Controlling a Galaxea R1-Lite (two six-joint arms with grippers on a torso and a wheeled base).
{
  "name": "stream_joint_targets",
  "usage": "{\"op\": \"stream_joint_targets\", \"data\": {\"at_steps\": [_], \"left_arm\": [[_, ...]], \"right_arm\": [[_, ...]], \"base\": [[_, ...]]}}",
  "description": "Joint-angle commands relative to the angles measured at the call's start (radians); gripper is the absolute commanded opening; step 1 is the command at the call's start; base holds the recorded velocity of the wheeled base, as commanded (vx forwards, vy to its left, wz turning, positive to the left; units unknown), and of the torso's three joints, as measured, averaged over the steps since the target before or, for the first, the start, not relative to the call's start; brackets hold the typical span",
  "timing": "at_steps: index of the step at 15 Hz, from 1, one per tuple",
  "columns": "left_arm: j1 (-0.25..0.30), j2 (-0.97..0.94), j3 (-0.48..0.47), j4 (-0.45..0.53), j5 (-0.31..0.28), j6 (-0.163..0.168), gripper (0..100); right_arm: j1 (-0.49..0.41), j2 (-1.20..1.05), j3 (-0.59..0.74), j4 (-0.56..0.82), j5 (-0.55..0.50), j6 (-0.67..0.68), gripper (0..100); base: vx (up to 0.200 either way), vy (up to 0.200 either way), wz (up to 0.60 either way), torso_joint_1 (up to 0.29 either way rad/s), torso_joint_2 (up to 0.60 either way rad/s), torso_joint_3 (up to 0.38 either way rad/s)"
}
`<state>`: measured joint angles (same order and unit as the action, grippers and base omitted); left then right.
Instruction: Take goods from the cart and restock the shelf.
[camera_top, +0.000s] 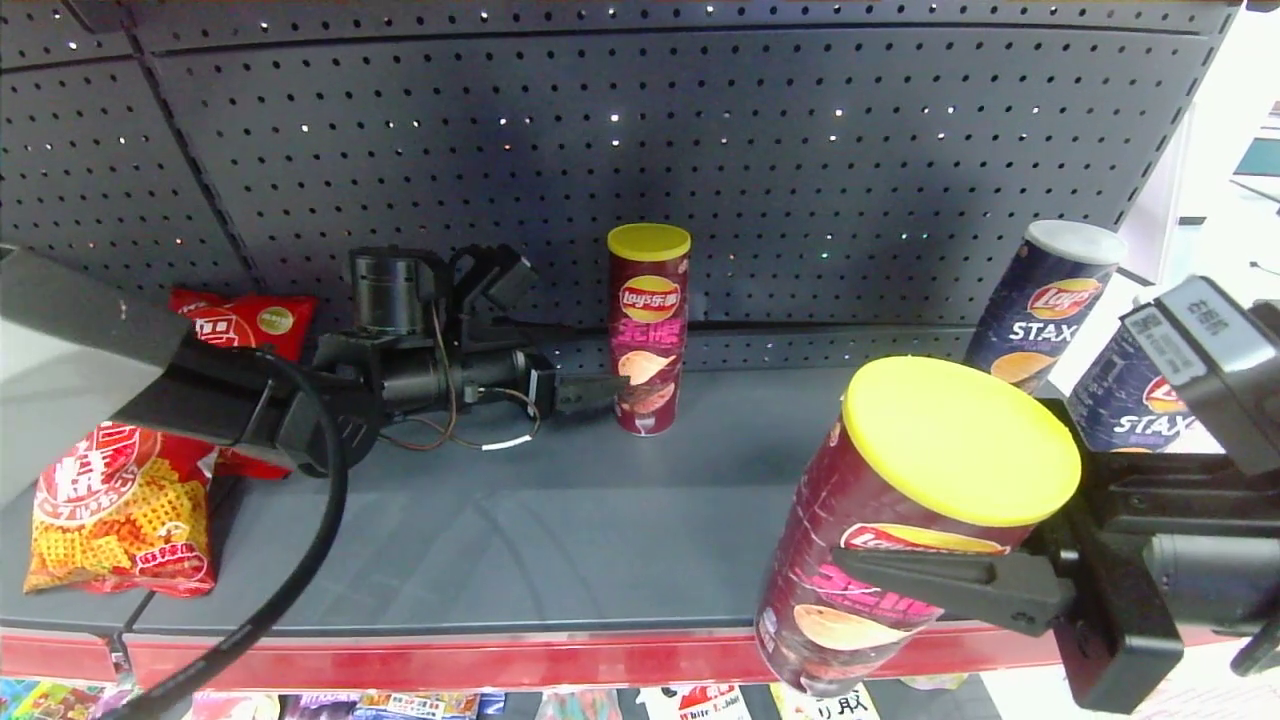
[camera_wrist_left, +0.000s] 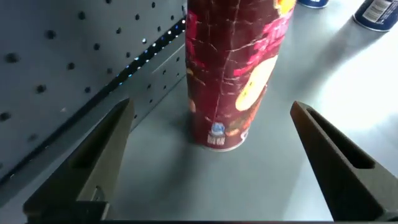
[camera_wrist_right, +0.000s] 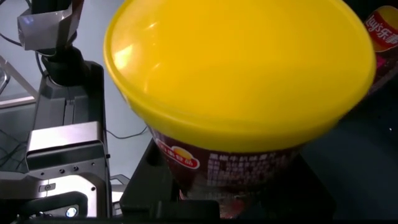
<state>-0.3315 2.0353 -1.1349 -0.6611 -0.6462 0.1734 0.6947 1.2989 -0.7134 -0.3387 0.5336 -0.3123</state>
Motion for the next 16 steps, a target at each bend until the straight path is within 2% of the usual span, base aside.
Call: {"op": "stream_joint_targets", "data": {"at_steps": [1, 10, 15, 16], "left_arm": [[-0.027, 0.049, -0.036, 0.0, 0.0, 0.0, 100], [-0.054, 0.19, -0.184, -0.002, 0.0, 0.001, 100], [-0.09, 0.213, -0.194, -0.025, 0.002, -0.002, 100], [-0.09, 0.212, -0.195, -0.025, 0.002, -0.002, 0]], "right_arm": [[-0.003, -0.001, 0.002, 0.001, 0.0, -0.001, 0], [-0.037, -0.035, 0.065, 0.0, 0.0, -0.001, 0], [-0.037, -0.032, 0.058, 0.0, 0.0, -0.001, 0], [-0.037, -0.033, 0.058, 0.0, 0.0, -0.001, 0]], "base": [[0.0, 0.0, 0.0, 0.0, 0.0, 0.0], [0.0, 0.0, 0.0, 0.0, 0.0, 0.0], [0.0, 0.0, 0.0, 0.0, 0.0, 0.0], [0.0, 0.0, 0.0, 0.0, 0.0, 0.0]]}}
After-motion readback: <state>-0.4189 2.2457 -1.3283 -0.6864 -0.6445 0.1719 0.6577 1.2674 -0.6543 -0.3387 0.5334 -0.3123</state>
